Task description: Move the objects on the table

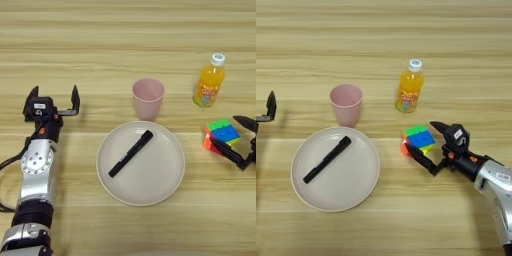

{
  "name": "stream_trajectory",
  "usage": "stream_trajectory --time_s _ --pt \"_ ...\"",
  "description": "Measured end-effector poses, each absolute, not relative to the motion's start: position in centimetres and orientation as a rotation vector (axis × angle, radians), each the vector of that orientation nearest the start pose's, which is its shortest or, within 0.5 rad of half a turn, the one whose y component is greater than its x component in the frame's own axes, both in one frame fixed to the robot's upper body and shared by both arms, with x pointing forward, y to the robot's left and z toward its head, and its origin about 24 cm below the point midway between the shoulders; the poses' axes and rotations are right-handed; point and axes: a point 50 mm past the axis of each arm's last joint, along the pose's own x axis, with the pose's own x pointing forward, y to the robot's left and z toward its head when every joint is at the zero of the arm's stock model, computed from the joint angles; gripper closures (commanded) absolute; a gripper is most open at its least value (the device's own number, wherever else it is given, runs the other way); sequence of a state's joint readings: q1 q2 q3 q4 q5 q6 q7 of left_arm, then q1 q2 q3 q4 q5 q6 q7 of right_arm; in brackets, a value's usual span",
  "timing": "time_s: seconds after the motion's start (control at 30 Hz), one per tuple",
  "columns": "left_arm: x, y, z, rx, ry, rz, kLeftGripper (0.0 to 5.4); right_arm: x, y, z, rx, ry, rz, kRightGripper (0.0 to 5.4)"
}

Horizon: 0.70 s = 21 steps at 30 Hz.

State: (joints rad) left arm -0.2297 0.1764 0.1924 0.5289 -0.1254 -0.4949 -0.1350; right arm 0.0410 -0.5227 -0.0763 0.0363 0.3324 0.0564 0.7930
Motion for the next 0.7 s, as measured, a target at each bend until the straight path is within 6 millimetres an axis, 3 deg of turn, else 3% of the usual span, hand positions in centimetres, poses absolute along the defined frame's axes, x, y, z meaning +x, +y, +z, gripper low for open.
stream_trajectory --time_s 0.7 --pt "28.4 22.0 4.0 0.054 -0.232 0.062 0.04 22.9 -23.6 3.4 -0.137 0.287 0.679 0.00"
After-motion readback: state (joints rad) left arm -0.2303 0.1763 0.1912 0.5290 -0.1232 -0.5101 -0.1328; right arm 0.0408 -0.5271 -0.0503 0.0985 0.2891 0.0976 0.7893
